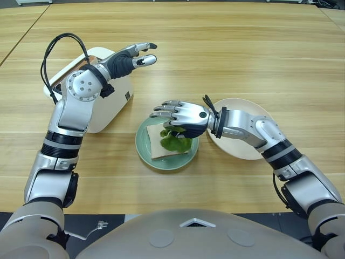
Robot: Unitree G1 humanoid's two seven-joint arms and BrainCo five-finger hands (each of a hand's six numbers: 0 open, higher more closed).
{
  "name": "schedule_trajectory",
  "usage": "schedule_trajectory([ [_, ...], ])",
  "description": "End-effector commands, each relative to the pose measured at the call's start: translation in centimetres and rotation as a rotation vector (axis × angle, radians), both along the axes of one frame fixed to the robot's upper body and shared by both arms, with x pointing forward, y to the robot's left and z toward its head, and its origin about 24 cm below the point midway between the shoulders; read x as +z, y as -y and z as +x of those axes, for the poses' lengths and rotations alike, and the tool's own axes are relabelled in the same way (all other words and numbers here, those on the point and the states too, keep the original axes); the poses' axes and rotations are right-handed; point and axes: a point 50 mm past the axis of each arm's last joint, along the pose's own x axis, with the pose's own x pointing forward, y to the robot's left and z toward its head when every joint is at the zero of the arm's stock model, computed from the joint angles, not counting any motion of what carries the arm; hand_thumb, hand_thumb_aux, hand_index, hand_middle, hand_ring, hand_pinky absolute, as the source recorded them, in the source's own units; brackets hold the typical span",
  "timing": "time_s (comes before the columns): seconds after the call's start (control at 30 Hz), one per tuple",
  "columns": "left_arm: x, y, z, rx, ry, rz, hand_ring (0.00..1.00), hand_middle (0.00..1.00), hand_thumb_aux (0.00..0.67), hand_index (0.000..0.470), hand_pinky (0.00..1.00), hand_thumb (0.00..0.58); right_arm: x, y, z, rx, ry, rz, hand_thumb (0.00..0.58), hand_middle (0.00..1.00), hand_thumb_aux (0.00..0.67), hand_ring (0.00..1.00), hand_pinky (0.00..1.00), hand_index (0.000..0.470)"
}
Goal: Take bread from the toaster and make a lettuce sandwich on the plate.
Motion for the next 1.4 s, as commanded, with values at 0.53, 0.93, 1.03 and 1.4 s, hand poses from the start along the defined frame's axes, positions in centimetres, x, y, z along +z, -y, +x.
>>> schedule_trajectory([
  [0.53, 0.7, -0.1, -0.3, 0.026, 0.077, 0.082, 0.0, 0.0, 0.0, 0.0, 0.0, 0.0, -0.8, 1.3, 1.9, -0.067, 0.124, 0.081, 0.0, 0.0, 0.0, 0.0, 0.0, 0.0],
  [0.93, 0.1, -12.9, -2.2, 0.609, 0.144, 0.814, 0.0, 0.0, 0.0, 0.0, 0.0, 0.0, 1.7, 7.6, -0.2, -0.587, -0.275, 0.99, 0.0, 0.0, 0.0, 0.0, 0.0, 0.0],
  [1.03, 0.3, -13.8, -2.6, 0.643, 0.131, 0.839, 0.0, 0.0, 0.0, 0.0, 0.0, 0.0, 2.3, 8.8, 0.5, -0.646, -0.28, 1.064, 0.0, 0.0, 0.0, 0.0, 0.0, 0.0],
  [1.4, 0.3, -12.7, -2.2, 0.586, 0.158, 0.808, 0.0, 0.0, 0.67, 0.47, 0.0, 0.58, 1.4, 9.4, 1.1, -0.689, -0.307, 1.035, 0.0, 0.0, 0.0, 0.0, 0.0, 0.0],
])
